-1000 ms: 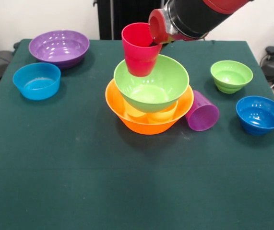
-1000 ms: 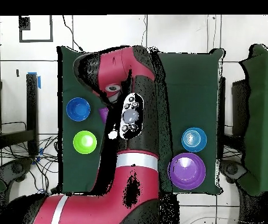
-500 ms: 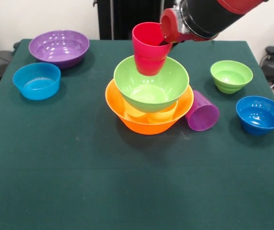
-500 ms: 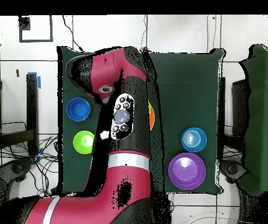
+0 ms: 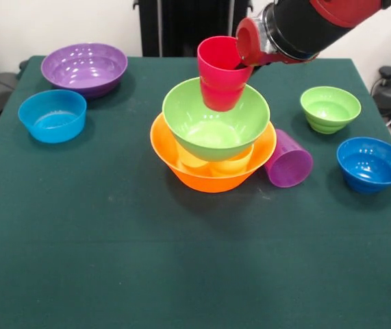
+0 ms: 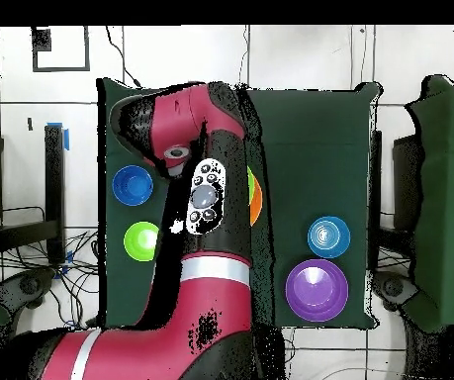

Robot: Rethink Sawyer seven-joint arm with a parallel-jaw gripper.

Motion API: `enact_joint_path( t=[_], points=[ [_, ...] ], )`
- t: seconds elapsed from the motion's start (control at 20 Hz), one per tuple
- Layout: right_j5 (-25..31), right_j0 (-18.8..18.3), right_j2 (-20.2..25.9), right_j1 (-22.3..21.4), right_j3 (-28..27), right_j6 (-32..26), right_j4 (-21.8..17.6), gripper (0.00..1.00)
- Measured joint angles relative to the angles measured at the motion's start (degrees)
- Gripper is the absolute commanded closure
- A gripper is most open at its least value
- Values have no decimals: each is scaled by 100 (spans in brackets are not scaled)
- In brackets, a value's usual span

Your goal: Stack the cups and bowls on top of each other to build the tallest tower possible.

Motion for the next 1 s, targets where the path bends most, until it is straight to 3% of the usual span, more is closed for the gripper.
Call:
enact_joint_path(
  t=[0.4, 1.0],
  points=[
    [-87, -1, -3, 134, 3, 95, 8, 100],
    [-648, -5, -4, 252, 27, 159, 44, 100]
  ],
)
